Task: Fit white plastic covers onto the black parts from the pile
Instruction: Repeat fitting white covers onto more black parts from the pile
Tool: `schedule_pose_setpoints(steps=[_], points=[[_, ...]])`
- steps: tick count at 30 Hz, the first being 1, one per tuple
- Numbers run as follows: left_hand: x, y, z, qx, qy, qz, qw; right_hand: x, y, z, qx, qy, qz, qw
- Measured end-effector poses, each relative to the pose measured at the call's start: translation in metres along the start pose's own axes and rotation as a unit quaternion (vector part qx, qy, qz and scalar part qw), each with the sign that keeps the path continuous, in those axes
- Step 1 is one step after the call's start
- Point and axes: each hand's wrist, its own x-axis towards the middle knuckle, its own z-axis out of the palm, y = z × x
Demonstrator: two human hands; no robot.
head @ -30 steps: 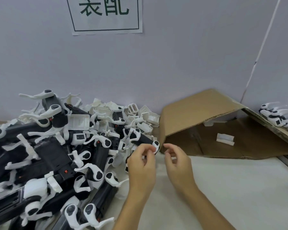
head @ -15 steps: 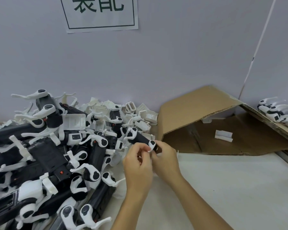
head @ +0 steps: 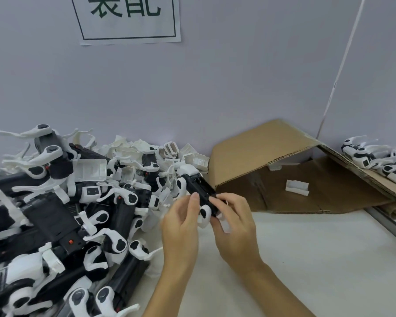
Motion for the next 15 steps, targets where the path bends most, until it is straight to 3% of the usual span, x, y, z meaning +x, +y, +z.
schedule_pose_setpoints(steps=[4,8,13,15], points=[[0.001,0.000,0.002,-0.055,-0.001,-0.082,0.995,0.000,-0.005,0.001,-0.002,-0.027,-0.075,0.997],[0.002,-0.001,-0.002,-0.087,0.007,-0.090,0.992,-0.005,-0.012,-0.003,0.060,-0.100,-0.049,0.992],[0.004,-0.004,-0.002,-0.111,0.032,-0.102,0.988,-0.005,-0.020,-0.003,0.110,-0.098,0.095,0.985],[0.004,-0.004,-0.002,-0.128,0.029,-0.121,0.984,-0.005,-0.020,-0.003,0.104,-0.137,0.184,0.968]])
